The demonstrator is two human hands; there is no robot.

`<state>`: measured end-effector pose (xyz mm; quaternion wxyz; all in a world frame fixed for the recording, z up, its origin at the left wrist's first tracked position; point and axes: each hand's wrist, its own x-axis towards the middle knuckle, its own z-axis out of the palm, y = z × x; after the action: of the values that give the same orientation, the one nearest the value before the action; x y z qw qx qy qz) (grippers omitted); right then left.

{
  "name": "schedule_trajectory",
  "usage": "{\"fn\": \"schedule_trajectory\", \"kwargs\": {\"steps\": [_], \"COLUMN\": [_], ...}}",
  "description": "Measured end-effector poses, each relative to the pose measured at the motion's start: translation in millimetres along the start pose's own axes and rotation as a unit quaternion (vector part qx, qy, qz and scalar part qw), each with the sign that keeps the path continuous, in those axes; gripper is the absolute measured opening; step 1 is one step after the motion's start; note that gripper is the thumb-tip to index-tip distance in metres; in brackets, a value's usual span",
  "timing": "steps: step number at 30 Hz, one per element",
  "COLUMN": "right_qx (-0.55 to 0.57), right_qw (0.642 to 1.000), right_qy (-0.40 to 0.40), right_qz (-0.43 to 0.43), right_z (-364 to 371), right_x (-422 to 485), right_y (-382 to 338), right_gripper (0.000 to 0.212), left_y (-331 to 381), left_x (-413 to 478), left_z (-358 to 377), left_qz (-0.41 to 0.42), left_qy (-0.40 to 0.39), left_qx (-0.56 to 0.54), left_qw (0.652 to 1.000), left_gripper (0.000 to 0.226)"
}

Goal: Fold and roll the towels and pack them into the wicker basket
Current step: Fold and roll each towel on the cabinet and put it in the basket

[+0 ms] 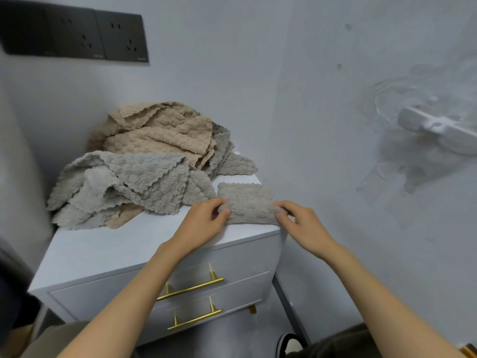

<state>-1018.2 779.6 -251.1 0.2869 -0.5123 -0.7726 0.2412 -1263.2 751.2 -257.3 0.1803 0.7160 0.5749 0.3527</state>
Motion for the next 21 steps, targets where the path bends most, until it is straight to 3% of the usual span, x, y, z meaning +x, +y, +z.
{"fn": "schedule_trajectory", "kwargs": {"steps": [8,14,18,21], "right_qx": [0.125,0.051,-0.076,-0.136], "right_qw": [0.984,0.981,0.982,0.972], "right_qy": [0.002,0.091,0.149,0.173], "right_qz": [0.124,0.163,0.090,-0.087], "right_z": [-1.8,8.5,14.0,18.9], "right_x": [4.2,9.8,9.1,7.8], "right_y": [-2.1,-9.2,-8.9,-9.7], "right_gripper": [0.011,0.015,0.015,0.015], "left_y": [6.6,6.7,6.6,3.1], "left_x": [0.2,3.0,0.9,1.5], "left_z": [0.8,4.9,8.0,14.4], "left_qz": [-0.085,-0.102,-0.004,0.094], "left_qy": [0.012,0.075,0.118,0.126], "left_qx": [0.011,0.063,0.099,0.136], "left_qw": [0.996,0.990,0.988,0.978], "left_gripper": [0.010,0.018,0.005,0.010]}}
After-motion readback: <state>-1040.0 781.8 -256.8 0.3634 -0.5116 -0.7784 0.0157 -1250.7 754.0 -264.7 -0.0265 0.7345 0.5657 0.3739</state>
